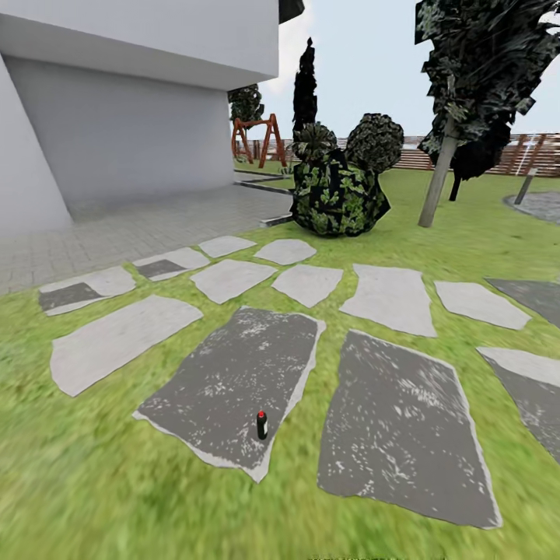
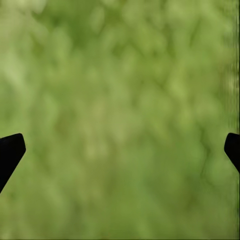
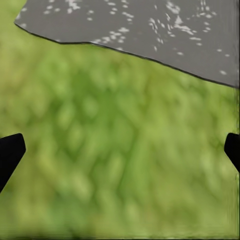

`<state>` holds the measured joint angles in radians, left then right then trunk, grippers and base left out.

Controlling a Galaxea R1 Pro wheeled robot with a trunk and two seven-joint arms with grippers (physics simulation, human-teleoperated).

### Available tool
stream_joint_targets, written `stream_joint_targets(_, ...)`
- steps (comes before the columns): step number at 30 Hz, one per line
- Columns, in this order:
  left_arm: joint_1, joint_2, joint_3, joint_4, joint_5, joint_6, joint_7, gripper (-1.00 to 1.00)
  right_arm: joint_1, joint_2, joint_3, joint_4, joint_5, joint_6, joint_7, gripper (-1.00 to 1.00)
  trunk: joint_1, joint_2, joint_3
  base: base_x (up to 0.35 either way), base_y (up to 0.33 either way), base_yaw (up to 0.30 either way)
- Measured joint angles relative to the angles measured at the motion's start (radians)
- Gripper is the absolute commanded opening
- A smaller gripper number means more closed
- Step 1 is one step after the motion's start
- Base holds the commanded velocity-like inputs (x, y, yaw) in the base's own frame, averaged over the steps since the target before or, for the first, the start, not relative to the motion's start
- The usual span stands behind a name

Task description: In the garden, pick up the pesticide atomizer on the floor and spray pesticide onto both trees until each tree trunk is fully covered.

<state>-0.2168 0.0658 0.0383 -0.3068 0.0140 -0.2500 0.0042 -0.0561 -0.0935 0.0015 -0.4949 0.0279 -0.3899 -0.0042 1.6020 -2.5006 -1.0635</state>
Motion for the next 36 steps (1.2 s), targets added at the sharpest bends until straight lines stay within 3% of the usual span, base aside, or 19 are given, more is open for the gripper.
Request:
stream_joint_targets(7, 0.000, 0.000, 0.000, -0.001, 0.000, 0.000, 0.000, 1.00, 0.000, 0.000, 0.000, 0.000, 0.000, 0.000, 0.001, 1.00, 0.000, 0.000, 0.000, 0.035, 0.000, -0.270)
stream_joint_targets(17, 0.000, 0.002, 0.006, -0.008, 0.001, 0.001, 0.001, 1.00, 0.000, 0.000, 0.003, 0.001, 0.000, -0.001, 0.002, 1.00, 0.000, 0.000, 0.000, 0.223, -0.088, -0.227)
stream_joint_targets(18, 0.001, 0.004, 0.016, -0.007, 0.001, 0.001, 0.000, 1.00, 0.000, 0.000, 0.003, 0.000, 0.000, -0.002, 0.001, 1.00, 0.000, 0.000, 0.000, 0.241, -0.163, -0.045)
stream_joint_targets(21, 0.001, 0.021, 0.093, -0.007, 0.000, -0.001, 0.000, 1.00, 0.000, 0.000, 0.005, 0.001, 0.000, -0.003, 0.000, 1.00, 0.000, 0.000, 0.000, 0.254, -0.165, -0.018)
stream_joint_targets(23, 0.001, 0.037, 0.115, -0.005, 0.000, -0.001, 0.000, 1.00, 0.000, 0.000, 0.006, 0.002, 0.000, -0.002, 0.000, 1.00, -0.001, 0.000, 0.000, 0.269, -0.166, -0.005)
stream_joint_targets(36, 0.002, 0.054, 0.134, 0.005, -0.001, -0.110, -0.001, 1.00, 0.000, 0.004, 0.007, -0.012, -0.006, -0.003, 0.001, 1.00, -0.001, 0.000, 0.000, 0.274, -0.173, -0.001)
